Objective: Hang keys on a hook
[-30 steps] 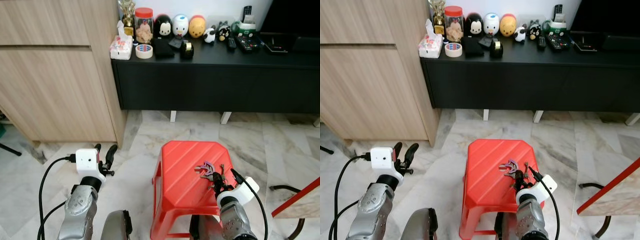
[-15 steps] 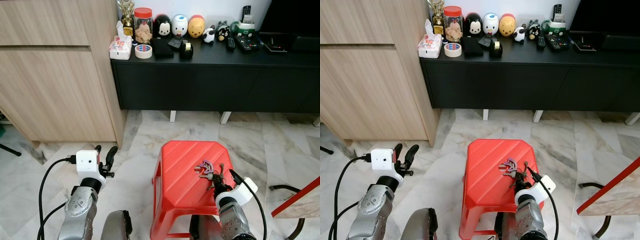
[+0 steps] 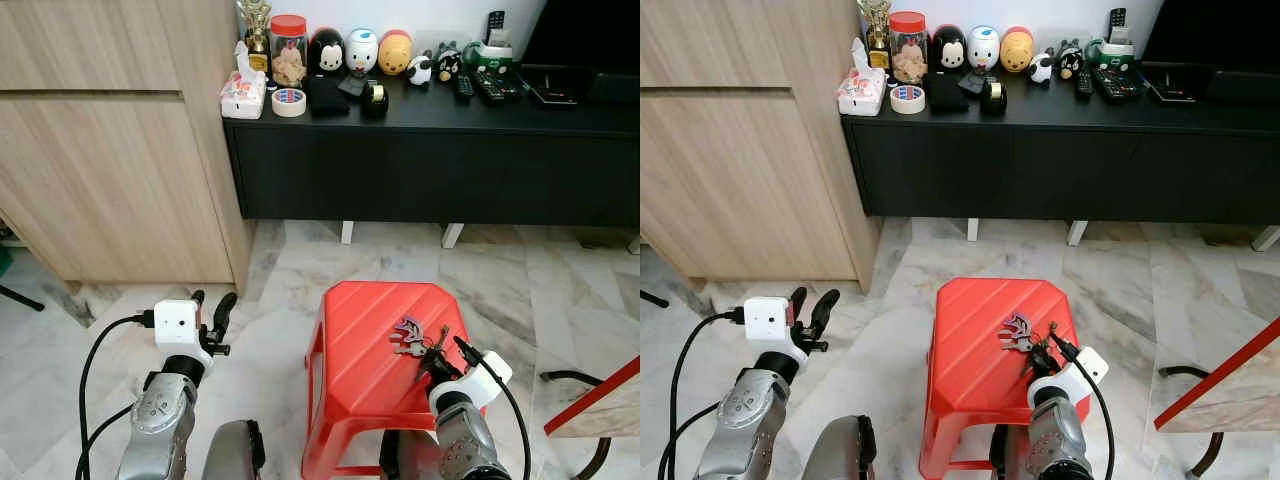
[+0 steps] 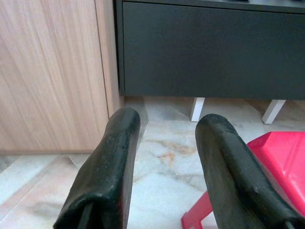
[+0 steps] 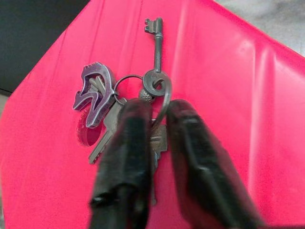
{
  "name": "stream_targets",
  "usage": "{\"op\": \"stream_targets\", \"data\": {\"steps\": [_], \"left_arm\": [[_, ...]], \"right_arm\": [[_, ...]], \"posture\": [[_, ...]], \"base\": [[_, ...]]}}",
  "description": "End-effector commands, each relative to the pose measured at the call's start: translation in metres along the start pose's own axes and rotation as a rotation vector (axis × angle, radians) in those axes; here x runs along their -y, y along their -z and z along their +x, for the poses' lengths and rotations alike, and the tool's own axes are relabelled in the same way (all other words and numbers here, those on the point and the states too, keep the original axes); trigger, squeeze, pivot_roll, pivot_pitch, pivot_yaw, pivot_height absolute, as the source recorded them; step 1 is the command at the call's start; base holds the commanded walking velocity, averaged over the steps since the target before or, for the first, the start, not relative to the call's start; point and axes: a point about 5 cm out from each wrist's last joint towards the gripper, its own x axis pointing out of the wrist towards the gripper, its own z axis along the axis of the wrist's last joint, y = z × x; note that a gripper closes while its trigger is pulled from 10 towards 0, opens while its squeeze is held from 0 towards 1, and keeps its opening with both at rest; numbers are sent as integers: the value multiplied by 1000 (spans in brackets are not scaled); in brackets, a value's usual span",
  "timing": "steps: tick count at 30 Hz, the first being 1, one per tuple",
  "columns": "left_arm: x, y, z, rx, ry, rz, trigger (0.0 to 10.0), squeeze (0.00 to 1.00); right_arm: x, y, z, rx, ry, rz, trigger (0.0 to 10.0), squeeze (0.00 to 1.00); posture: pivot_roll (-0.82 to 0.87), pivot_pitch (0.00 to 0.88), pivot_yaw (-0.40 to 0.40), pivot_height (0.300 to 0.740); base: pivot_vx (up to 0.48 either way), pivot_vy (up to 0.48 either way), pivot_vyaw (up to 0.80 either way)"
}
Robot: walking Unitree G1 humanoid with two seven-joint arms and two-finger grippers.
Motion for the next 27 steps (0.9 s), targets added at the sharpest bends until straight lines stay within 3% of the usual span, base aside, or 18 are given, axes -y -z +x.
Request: {"op": "stream_targets", "data": {"steps": [1,17,18,19,24,25,27], "left_arm": [[0,3,-2,-16,12,33,10000,0],[1,5,-3,-31,16,58,10000,0],[1,5,-3,-31,16,59,10000,0],[1,5,-3,-32,16,59,10000,0],[1,6,-3,-32,15,59,10000,0],[1,6,-3,-32,15,58,10000,0],[1,6,-3,-31,15,58,10000,0]], "right_arm": [[-3,0,1,3,-8,-5,0,0],[-12,-4,3,17,-44,-56,0,0],[-13,-4,3,19,-45,-58,2157,0],[-13,-5,3,25,-44,-73,10000,0],[-12,-8,2,48,-34,-103,10000,0],[-13,-16,0,116,-43,-243,10000,0],[-17,-23,-2,190,-68,-374,10000,0]], "posture": [[119,83,-53,587],[117,83,-55,587],[118,82,-55,587],[120,82,-56,587],[118,83,-56,587],[118,83,-56,587],[118,83,-56,587]], "base": [[0,0,0],[0,0,0],[0,0,0],[0,0,0],[0,0,0],[0,0,0],[0,0,0]]}}
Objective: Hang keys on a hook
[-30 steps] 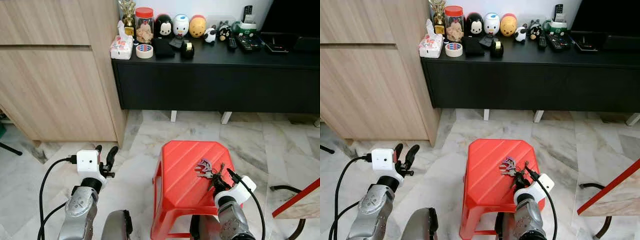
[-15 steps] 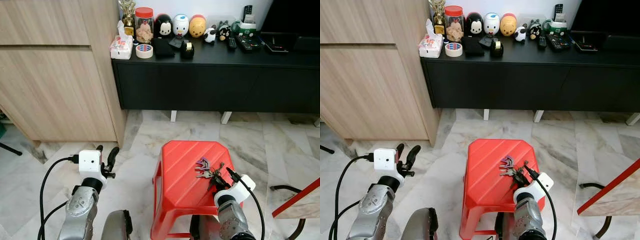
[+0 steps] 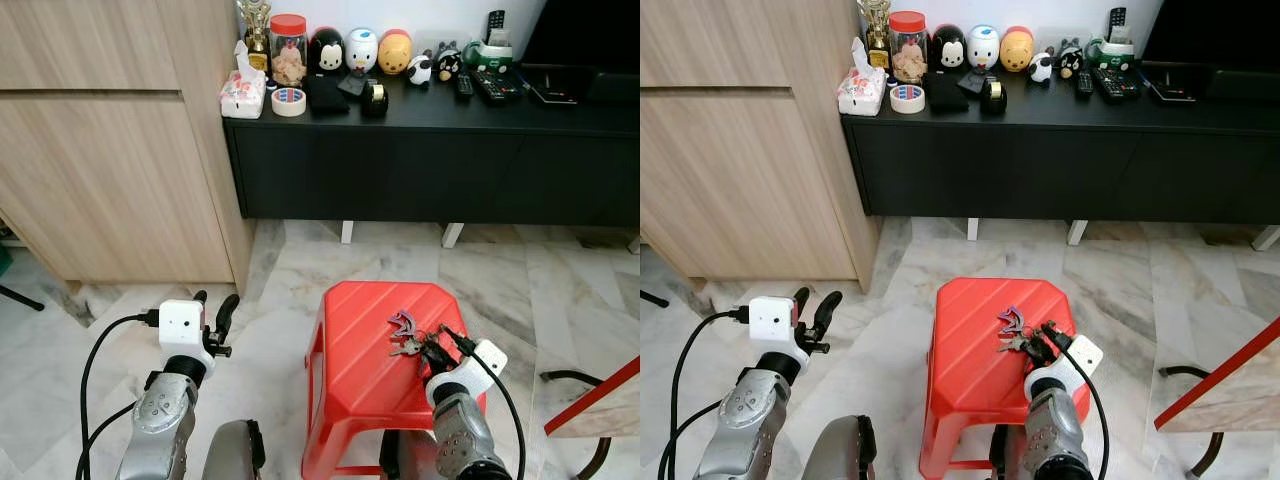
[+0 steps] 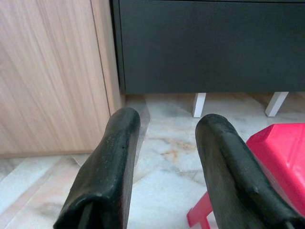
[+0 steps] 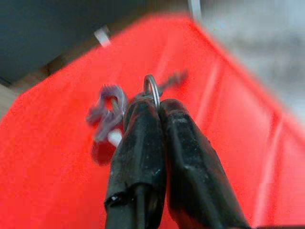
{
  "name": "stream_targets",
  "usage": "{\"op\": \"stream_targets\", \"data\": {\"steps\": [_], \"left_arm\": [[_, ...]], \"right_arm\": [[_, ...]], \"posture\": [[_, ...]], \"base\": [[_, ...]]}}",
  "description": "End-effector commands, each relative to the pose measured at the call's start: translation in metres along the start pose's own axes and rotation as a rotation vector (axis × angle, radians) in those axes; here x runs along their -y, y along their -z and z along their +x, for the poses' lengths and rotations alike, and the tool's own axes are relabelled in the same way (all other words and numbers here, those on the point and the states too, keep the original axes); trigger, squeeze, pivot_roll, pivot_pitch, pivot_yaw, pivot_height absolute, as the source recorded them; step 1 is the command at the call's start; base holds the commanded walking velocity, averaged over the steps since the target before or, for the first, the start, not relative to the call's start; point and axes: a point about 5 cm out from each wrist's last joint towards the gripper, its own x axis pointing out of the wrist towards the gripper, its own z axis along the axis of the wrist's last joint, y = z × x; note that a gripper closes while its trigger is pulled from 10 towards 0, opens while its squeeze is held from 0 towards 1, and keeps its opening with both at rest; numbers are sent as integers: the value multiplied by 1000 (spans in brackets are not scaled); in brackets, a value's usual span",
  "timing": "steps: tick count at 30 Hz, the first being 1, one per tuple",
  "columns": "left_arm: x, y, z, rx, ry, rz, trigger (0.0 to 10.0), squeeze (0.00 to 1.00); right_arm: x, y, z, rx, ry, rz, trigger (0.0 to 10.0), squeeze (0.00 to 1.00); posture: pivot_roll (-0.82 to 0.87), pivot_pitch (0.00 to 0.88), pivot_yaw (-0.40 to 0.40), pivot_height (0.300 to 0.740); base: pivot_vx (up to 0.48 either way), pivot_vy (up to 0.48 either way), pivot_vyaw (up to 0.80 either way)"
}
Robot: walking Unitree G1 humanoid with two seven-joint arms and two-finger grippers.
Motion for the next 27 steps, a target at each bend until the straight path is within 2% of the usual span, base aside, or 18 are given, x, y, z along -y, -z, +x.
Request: {"op": "stream_targets", "data": {"steps": [1,3,5,9,12,17,20,27], "left_arm": [[0,5,-3,-22,3,17,10000,0],[1,5,-2,-23,5,16,10000,0],[1,5,-2,-24,6,16,10000,0],[2,6,-2,-25,7,14,10000,0],[3,7,-2,-28,5,12,10000,0],[2,10,-2,-37,-2,7,10000,0],[3,11,-3,-37,-9,-28,10000,0],[9,12,-2,-33,8,-40,10000,0]], "right_arm": [[-3,-13,0,87,-20,-92,10000,0],[-6,-18,-1,124,-35,-79,10000,0],[-10,-26,-4,190,-60,-150,10000,0],[-14,-32,-6,242,-85,-192,10000,0],[-20,-39,-15,333,-106,-262,10000,0],[-21,-42,-21,355,-115,-293,10000,0],[-21,-43,-24,367,-121,-314,10000,0],[-17,-44,-24,354,-113,-342,10000,0]], "posture": [[115,84,-56,587],[115,84,-56,587],[110,81,-58,587],[108,78,-59,587],[109,73,-64,587],[104,65,-67,587],[94,57,-68,587],[90,40,-76,587]], "base": [[0,0,0],[0,0,0],[0,0,0],[0,0,0],[0,0,0],[0,0,0],[0,0,0],[0,0,0]]}}
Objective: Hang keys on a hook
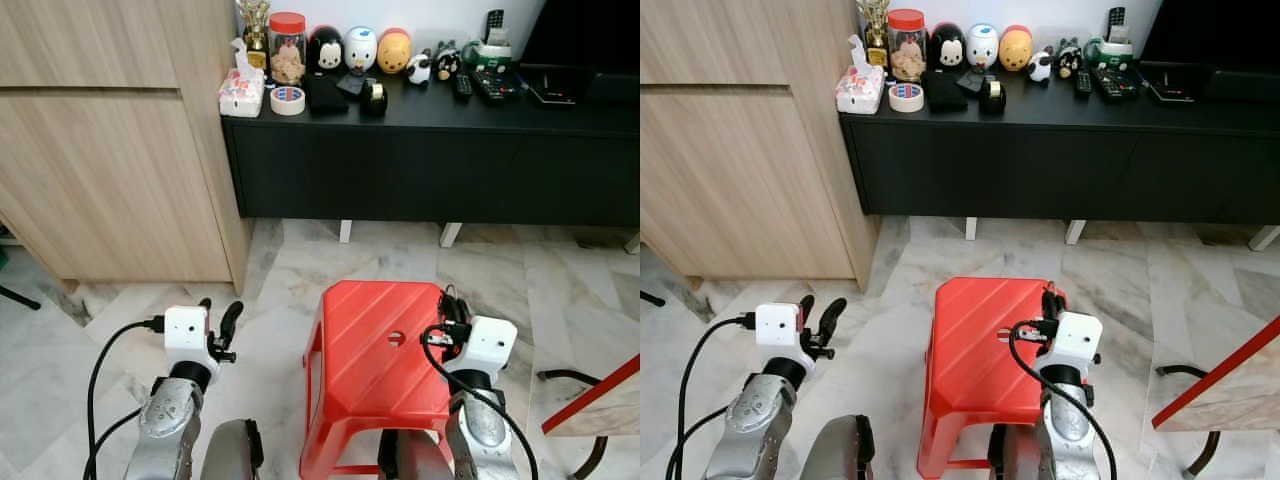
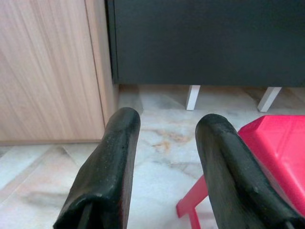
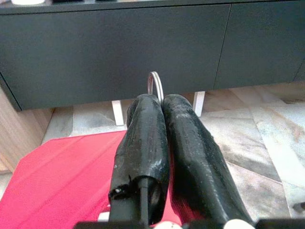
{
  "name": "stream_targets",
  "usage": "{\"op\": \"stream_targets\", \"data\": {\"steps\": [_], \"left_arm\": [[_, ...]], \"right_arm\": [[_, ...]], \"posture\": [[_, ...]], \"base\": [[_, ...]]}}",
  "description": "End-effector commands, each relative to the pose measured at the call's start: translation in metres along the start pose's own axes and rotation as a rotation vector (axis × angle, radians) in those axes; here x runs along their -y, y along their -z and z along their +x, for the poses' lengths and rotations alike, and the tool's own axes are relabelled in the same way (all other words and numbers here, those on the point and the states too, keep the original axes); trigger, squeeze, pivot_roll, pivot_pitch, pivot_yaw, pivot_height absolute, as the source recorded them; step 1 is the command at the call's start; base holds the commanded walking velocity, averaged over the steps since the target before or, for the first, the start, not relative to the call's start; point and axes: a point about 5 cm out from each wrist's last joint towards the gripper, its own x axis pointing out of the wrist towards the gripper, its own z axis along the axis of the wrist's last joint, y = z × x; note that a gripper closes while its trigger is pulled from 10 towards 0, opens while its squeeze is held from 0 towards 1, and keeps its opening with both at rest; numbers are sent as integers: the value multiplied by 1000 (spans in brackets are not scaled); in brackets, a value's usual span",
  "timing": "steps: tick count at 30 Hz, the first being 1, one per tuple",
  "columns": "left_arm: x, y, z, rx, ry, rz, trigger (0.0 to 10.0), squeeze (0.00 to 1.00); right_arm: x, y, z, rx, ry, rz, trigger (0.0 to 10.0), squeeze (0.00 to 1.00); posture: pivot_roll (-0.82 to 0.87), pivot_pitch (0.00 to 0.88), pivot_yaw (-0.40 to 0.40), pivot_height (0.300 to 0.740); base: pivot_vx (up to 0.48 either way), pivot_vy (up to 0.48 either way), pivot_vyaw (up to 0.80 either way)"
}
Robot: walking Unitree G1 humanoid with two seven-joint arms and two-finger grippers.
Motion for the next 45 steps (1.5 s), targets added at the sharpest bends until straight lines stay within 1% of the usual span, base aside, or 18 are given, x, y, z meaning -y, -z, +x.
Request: {"op": "stream_targets", "data": {"steps": [1,18,37,45], "left_arm": [[1,2,-1,1,5,-5,10000,0],[2,3,-2,11,4,-11,10000,0],[1,1,-2,18,3,-13,10000,0],[1,1,-1,21,0,-11,10000,0]], "right_arm": [[0,-6,2,19,-6,-20,10000,0],[-7,-11,4,12,-31,-11,10000,0],[-9,-10,5,-5,-33,2,10000,0],[-8,-11,6,-1,-25,16,10000,0]], "posture": [[91,37,-77,587],[85,20,-83,587],[86,26,-82,587],[84,30,-83,587]], "base": [[0,0,0],[0,0,0],[-315,0,0],[0,0,0]]}}
